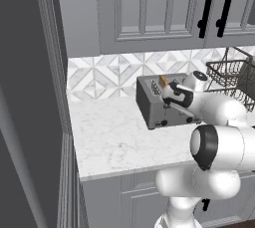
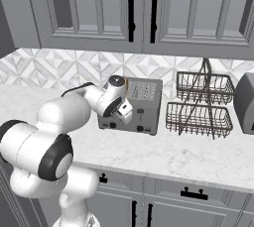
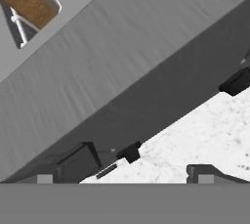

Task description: Start the toaster. Once the lever pops up, take the bread to the plate on the dining counter.

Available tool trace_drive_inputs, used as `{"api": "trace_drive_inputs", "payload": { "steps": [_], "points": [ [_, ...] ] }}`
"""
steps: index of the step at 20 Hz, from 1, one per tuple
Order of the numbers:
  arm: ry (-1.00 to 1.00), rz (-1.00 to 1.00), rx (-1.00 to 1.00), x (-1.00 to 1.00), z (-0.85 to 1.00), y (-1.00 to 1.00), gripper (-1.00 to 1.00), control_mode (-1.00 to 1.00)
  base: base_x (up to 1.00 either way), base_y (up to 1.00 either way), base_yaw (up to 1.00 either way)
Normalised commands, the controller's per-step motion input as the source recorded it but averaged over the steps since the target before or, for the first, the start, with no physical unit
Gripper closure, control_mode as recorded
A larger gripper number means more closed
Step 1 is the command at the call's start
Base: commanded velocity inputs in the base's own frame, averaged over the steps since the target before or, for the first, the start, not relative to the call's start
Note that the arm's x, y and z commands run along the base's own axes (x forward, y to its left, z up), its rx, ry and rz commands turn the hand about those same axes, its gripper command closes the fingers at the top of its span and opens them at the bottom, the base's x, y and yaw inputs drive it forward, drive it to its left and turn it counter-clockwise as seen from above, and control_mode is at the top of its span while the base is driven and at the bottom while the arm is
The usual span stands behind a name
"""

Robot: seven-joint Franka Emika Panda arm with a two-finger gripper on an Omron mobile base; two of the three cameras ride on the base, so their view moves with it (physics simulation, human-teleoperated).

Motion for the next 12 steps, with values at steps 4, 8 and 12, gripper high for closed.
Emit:
{"api": "trace_drive_inputs", "payload": {
  "steps": [4, 8, 12],
  "points": [
    [0.00, -0.04, 0.02, 0.21, -0.18, 0.00, -1.00, -1.00, 0.00, 0.00, 0.00],
    [0.00, -0.04, 0.02, 0.08, -0.26, 0.00, -1.00, -1.00, 0.00, 0.00, 0.00],
    [0.00, -0.03, 0.00, 0.00, -0.57, 0.00, -1.00, -1.00, 0.00, 0.00, 0.00]
  ]
}}
